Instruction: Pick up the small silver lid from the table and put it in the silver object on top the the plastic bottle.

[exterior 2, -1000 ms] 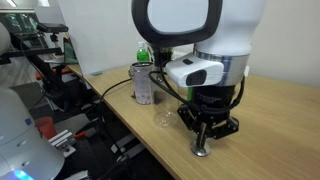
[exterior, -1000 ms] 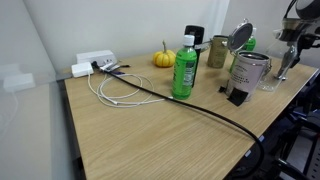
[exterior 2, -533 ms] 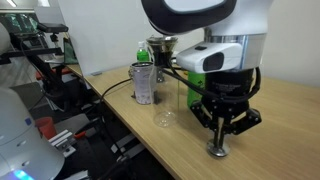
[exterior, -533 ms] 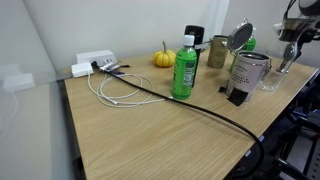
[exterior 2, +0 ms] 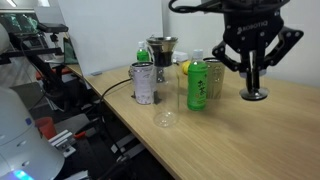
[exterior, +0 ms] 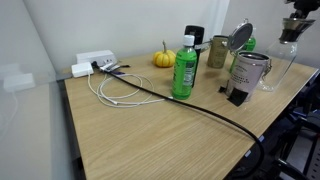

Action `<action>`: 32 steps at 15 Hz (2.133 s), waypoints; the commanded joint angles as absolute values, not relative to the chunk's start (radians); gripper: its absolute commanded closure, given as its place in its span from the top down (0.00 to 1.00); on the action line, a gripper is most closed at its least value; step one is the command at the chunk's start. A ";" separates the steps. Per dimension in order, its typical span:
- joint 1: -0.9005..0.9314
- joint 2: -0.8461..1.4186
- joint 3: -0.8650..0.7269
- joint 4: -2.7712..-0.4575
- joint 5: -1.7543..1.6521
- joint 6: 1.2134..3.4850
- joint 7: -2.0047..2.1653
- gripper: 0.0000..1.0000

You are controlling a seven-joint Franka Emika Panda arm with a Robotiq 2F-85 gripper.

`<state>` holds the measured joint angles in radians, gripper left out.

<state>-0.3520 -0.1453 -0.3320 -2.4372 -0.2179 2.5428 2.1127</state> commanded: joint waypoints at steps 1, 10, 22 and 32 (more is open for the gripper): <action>-0.372 -0.225 -0.285 -2.415 -0.240 2.481 2.099 0.01; -0.323 -0.400 -0.213 -2.356 -0.132 2.442 1.854 0.01; -0.271 -0.611 -0.171 -2.356 -0.043 2.092 1.315 0.01; -0.298 -0.642 -0.131 -2.404 -0.010 2.081 1.174 0.06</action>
<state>-0.2666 -0.6459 -0.1553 -2.4058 -0.0310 2.0829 1.1906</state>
